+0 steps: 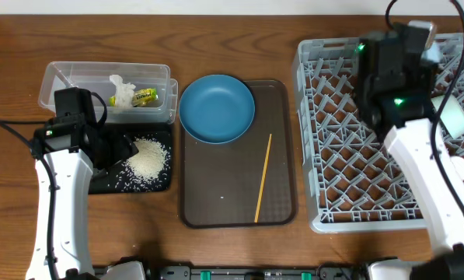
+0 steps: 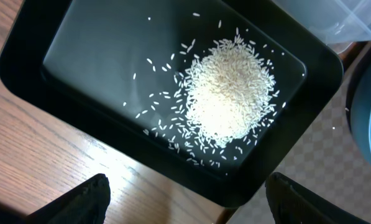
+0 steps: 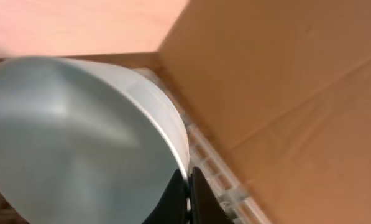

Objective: Sort waste into correct bins and load items into the dishwasher rack
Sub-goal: 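Carry the light-blue bowl with right gripper into the rack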

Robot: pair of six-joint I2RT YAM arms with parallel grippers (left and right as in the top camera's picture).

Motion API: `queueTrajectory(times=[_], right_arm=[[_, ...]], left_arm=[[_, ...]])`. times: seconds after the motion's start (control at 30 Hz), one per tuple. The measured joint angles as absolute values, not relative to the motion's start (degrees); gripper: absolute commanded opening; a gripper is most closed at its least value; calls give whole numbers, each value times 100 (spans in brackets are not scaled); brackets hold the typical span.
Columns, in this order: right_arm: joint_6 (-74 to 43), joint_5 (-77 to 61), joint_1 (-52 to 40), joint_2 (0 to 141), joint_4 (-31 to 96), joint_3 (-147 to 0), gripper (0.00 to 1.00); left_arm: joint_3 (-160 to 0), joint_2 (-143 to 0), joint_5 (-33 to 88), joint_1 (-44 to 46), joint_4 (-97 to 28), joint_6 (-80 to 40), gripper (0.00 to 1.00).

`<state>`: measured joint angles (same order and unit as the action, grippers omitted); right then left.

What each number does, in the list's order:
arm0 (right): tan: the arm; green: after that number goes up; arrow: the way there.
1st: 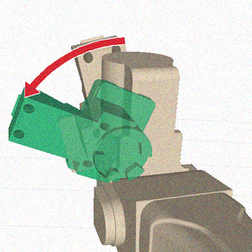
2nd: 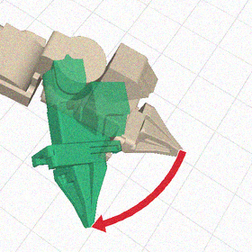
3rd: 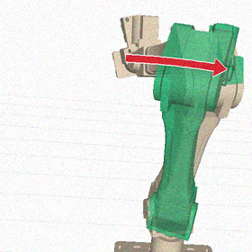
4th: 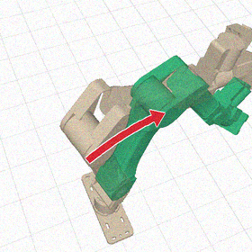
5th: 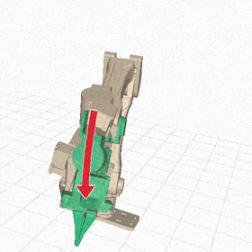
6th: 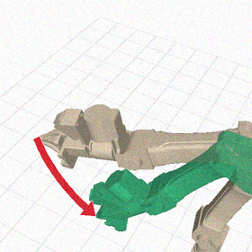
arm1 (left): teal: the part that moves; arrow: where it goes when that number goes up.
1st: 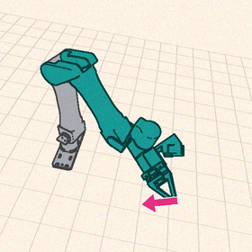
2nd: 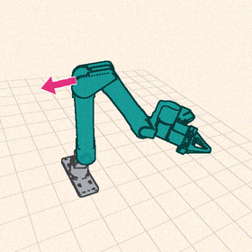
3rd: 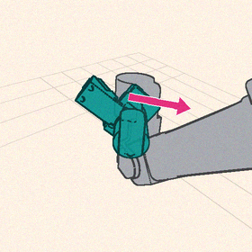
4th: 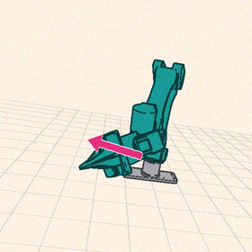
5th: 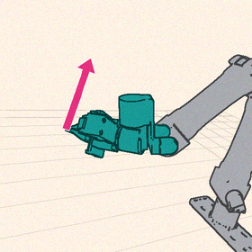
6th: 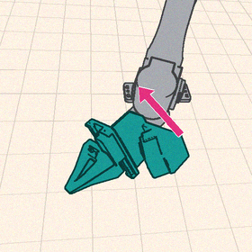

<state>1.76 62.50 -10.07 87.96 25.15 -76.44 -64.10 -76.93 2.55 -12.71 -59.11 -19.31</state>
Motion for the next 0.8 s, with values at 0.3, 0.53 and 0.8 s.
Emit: queueTrajectory(times=[0.3, 0.53, 0.8], right_arm=[[2226, 6685, -552, 9638, 1439, -7644, 1], [2521, 6746, -473, 10189, 1997, -7644, 1], [1597, 6711, -499, 10462, 3111, -7644, 1]], left_arm=[[-6410, -7693, 257, -1271, -5916, -1931, 82], [-6410, -7693, 255, -1271, -5913, -1931, 82], [-6410, -7693, 255, -1271, -5916, -1931, 83]])
